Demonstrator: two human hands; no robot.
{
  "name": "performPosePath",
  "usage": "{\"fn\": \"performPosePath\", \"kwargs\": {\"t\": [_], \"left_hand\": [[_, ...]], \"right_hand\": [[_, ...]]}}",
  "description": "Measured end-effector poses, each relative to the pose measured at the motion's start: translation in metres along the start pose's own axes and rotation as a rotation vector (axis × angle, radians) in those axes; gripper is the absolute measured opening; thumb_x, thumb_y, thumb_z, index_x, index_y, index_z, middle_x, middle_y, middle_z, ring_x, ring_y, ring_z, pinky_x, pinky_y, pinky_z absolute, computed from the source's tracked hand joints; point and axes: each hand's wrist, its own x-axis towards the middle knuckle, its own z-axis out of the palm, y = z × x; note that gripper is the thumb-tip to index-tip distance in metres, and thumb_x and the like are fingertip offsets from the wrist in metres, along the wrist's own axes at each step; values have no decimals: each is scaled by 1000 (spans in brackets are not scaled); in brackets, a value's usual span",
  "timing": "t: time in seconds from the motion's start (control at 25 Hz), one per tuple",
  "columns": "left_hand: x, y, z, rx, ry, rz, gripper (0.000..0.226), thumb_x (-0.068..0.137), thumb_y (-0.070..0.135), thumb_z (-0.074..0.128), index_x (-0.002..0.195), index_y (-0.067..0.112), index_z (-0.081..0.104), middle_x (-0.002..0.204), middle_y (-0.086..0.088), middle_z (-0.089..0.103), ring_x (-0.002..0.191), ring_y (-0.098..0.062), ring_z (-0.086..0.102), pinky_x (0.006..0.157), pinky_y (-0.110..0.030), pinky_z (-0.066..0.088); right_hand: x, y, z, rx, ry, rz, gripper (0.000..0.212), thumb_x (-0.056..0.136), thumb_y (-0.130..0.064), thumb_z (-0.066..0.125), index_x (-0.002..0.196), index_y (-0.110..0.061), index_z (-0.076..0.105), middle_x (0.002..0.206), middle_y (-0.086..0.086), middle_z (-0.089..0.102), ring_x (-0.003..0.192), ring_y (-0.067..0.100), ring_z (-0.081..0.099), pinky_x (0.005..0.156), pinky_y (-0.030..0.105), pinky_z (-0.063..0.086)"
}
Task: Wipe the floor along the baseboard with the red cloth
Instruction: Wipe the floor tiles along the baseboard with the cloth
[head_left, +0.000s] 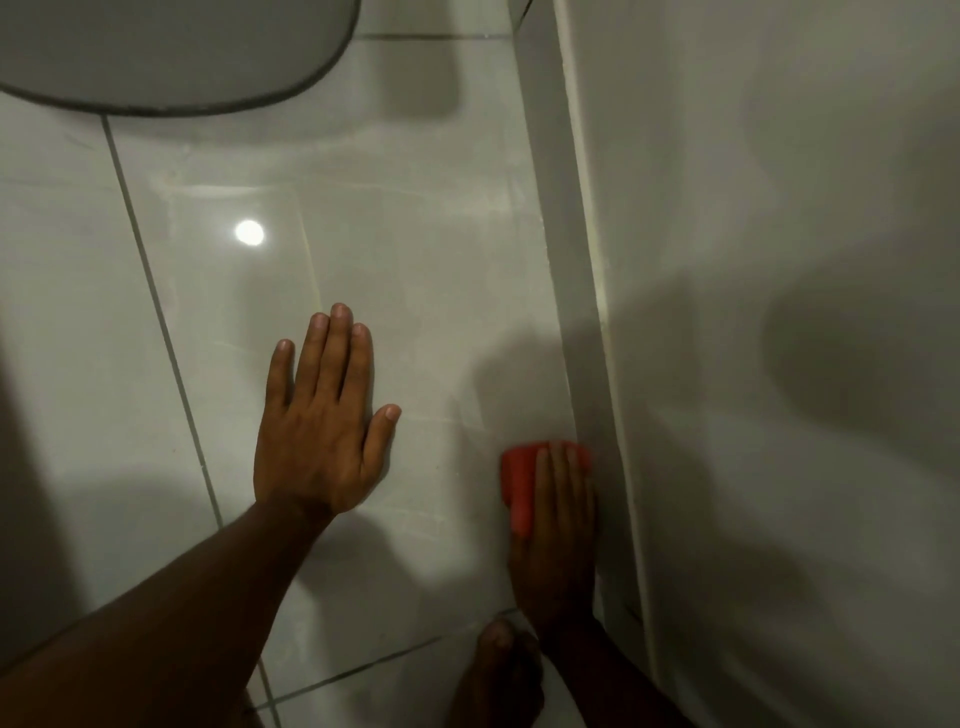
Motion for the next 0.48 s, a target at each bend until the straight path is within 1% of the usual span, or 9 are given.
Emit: {"fn": "performPosePath", "kwargs": {"t": [0.08,0.16,0.2,0.28,0.36,0.44,0.48], "left_hand": [[0,0,1,8,-4,0,86,107,55,27,174,6,8,185,-18,4,173,-31,0,140,-54,3],[-1,0,2,17,-6,0,86,107,57,26,175,6,8,185,-18,3,173,-31,0,140,-53,1],[-1,-1,2,17,-4,4,86,107,56,27,174,6,8,185,-18,4,173,-31,0,140,-53,2],[-1,-1,-1,20,3,4,86,107,55,28,174,5,10,185,-19,5,173,-32,1,140,-54,3],[-1,0,-3,19,5,6,85,108,54,28,174,4,11,184,-20,6,173,-33,3,140,-54,5],[-1,0,-3,22,13,9,85,108,53,30,174,3,12,184,-20,7,173,-33,4,140,-55,6],[-1,0,-2,20,14,11,85,107,53,31,174,4,12,184,-20,6,173,-33,3,140,-54,5]], "right_hand": [[53,-20,-3,25,42,-21,61,103,-32,37,156,-2,39,164,19,37,152,38,34,124,49,25],[97,-32,-3,39,96,-38,60,105,-31,37,158,-4,35,165,18,36,156,33,29,128,46,21],[105,-31,-1,39,112,-50,59,104,-29,38,159,-5,34,166,17,35,157,32,27,128,46,21],[84,-17,3,24,109,-75,60,103,-25,42,159,-5,33,166,17,33,157,31,26,126,51,27],[33,0,1,-1,54,-82,61,100,-24,42,158,-4,34,167,15,31,156,31,28,120,55,34],[8,5,-1,12,9,-55,61,100,-26,38,157,-3,37,166,14,32,154,34,32,116,57,37],[16,0,-1,29,14,-32,61,102,-29,35,156,-2,38,165,16,34,152,36,34,117,57,36]]}}
